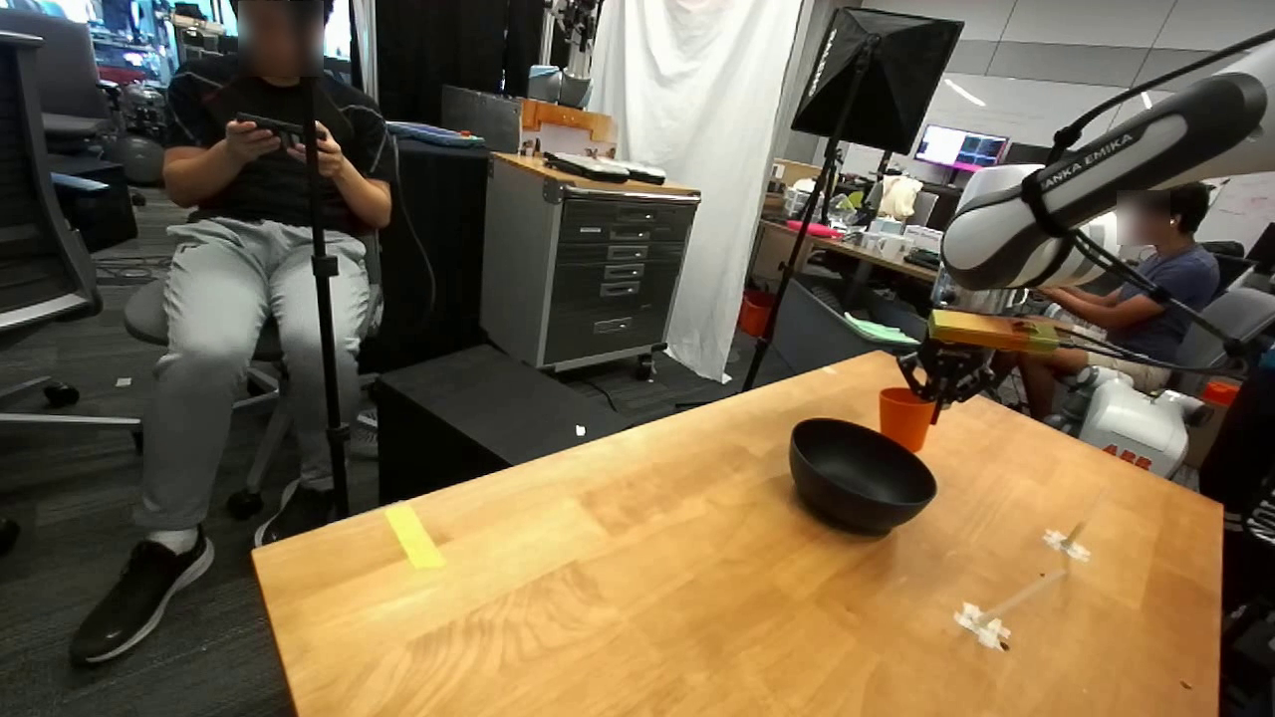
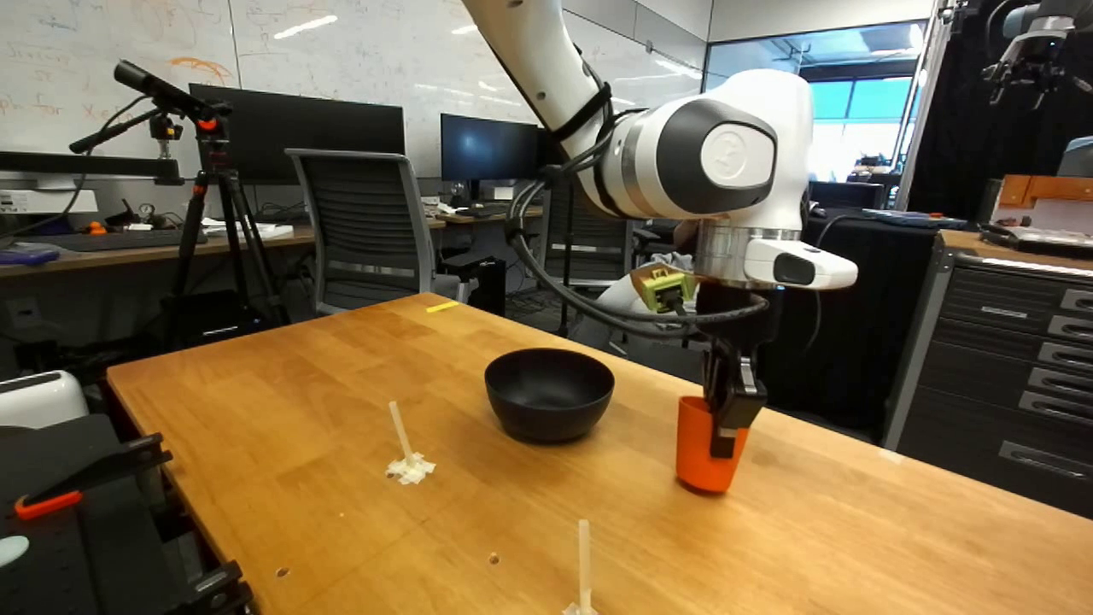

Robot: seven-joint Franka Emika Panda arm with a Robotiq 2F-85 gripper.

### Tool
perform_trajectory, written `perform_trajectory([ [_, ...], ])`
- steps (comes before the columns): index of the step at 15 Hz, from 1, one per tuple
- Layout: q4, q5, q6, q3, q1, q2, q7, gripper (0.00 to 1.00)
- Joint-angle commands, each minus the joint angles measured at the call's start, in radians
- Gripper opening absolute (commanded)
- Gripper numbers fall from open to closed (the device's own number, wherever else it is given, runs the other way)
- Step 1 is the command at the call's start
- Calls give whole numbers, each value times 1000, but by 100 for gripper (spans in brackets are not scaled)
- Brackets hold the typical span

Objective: Pour the contents in the orange cup into the black bowl

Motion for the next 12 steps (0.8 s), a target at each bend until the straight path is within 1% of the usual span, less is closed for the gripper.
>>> perform_trajectory([
  [1, -61, -17, 71, -38, 36, -38, 25, 1],
  [6, -159, -22, 188, -68, 65, -83, 35, 1],
  [12, -326, -28, 325, -109, 127, -187, 64, 1],
])
